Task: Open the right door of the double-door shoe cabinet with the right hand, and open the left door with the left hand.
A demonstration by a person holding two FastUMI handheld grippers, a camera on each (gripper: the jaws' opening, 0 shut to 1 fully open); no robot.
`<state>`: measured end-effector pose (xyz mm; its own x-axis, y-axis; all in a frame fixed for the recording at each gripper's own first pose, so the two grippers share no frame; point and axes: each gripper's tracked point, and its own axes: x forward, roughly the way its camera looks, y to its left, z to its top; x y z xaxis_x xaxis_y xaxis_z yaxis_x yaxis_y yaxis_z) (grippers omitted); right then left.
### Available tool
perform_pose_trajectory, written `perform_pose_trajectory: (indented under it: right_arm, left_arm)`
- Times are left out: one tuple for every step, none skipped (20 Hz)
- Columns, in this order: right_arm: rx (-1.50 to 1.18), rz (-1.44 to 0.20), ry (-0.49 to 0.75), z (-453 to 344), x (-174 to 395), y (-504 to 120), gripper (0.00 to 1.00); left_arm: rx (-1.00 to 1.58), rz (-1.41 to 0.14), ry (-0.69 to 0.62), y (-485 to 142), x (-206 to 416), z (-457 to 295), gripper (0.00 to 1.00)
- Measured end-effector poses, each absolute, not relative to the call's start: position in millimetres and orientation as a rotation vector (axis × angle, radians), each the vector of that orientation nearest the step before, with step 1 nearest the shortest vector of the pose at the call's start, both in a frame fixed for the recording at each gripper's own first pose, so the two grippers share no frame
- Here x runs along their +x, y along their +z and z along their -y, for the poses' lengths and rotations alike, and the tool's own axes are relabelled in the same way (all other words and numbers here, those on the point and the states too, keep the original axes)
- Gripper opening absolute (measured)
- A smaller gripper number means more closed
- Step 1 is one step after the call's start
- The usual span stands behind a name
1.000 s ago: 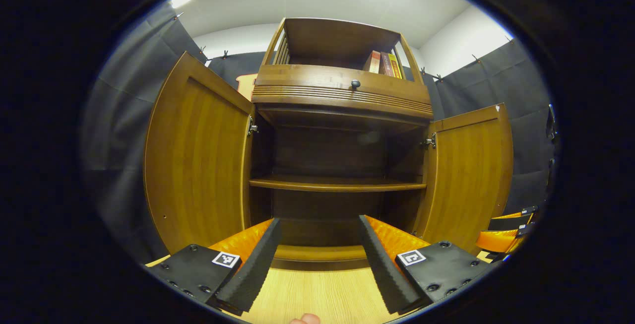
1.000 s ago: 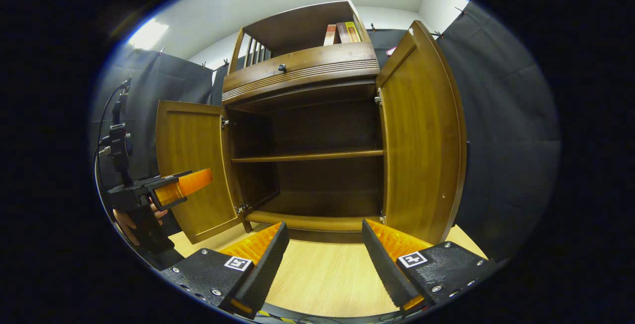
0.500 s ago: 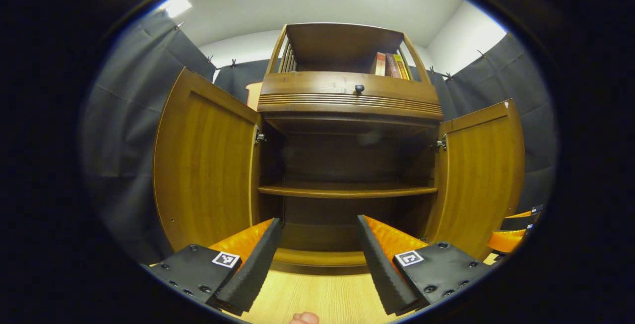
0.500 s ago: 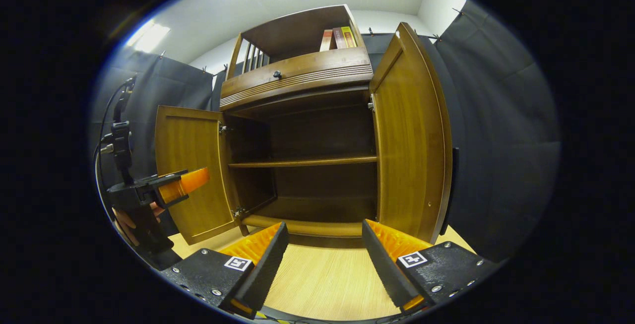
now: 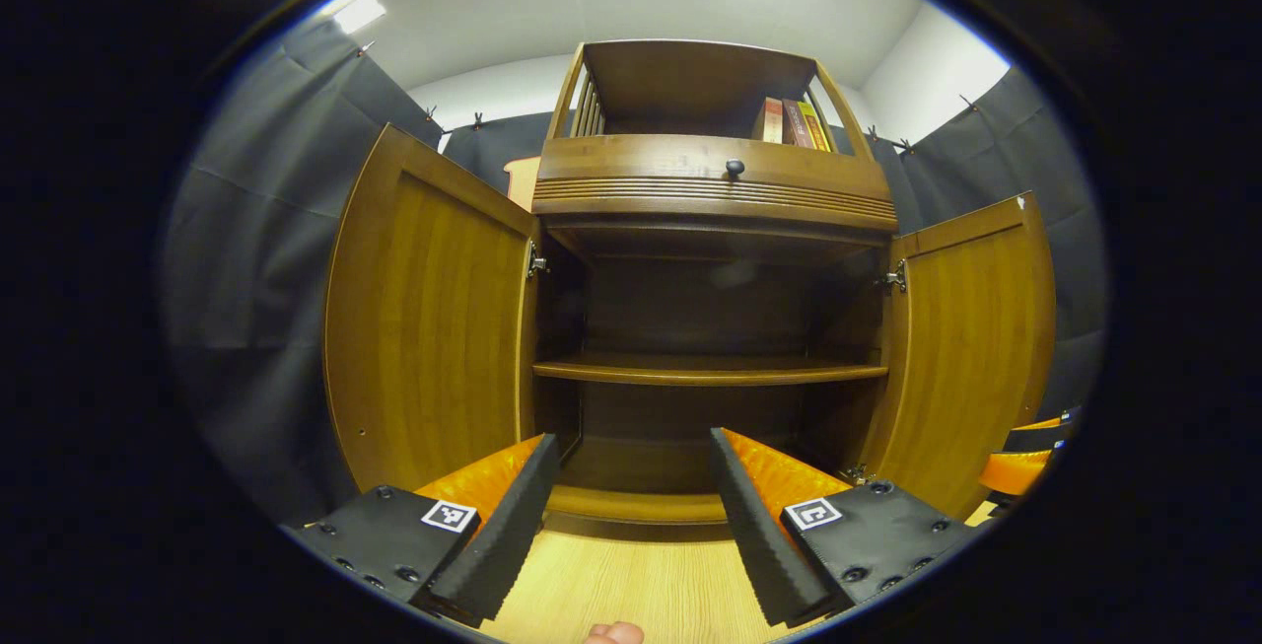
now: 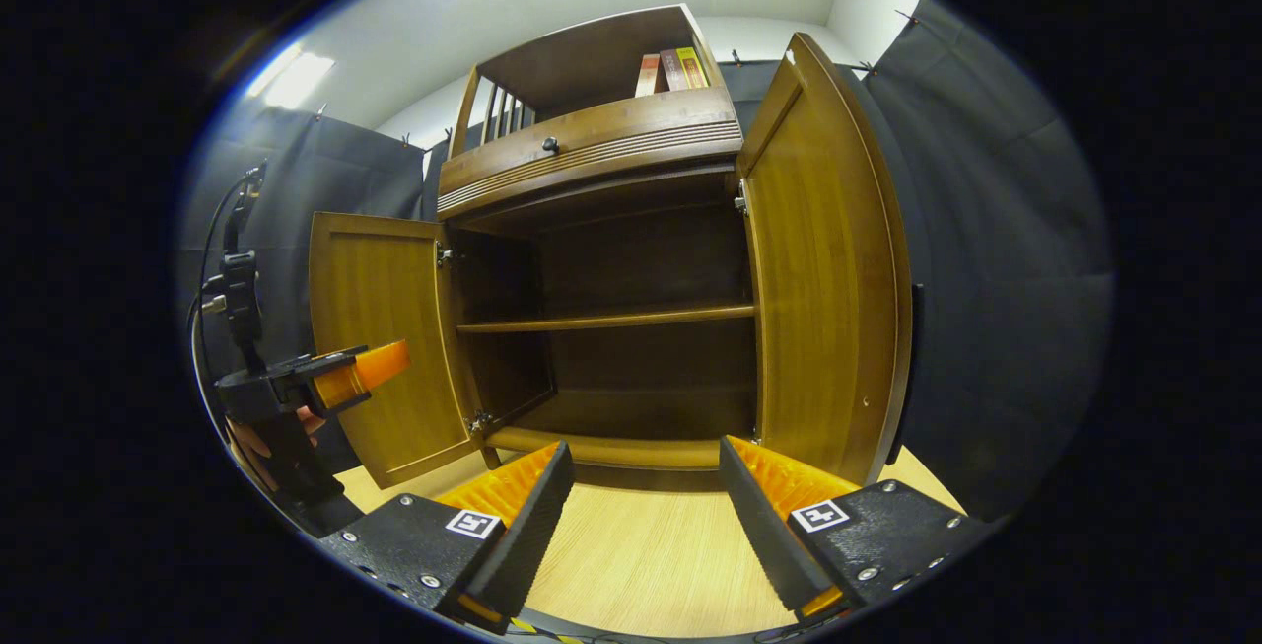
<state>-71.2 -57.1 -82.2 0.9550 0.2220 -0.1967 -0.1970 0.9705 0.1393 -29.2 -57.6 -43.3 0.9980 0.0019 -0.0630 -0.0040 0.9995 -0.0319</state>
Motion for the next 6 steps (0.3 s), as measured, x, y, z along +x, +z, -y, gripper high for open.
perform_pose_trajectory:
  right_arm:
    - [0.119,-0.211,0.212,56.8,-70.6,-82.1,0.92]
    - [0.118,-0.211,0.211,56.6,-70.0,-82.1,0.92]
    - [0.116,-0.212,0.21,56.3,-70.7,-82.3,0.92]
    - [0.113,-0.213,0.21,56.4,-70.9,-82.6,0.92]
    - [0.11,-0.213,0.208,56.5,-71.6,-83.1,0.92]
    - [0.109,-0.215,0.206,56.8,-71.3,-83.8,0.92]
  left_arm:
    - [-0.031,-0.063,0.002,-43.1,-28.3,57.5,0.98]
    - [-0.029,-0.063,0.0,-43.8,-27.2,57.0,0.98]
    - [-0.027,-0.06,-0.003,-43.3,-25.7,57.7,0.98]
    - [-0.024,-0.056,-0.007,-42.0,-24.7,59.0,0.98]
    - [-0.02,-0.054,-0.01,-41.3,-23.7,60.2,0.98]
    - [-0.016,-0.052,-0.012,-40.9,-22.2,61.1,0.98]
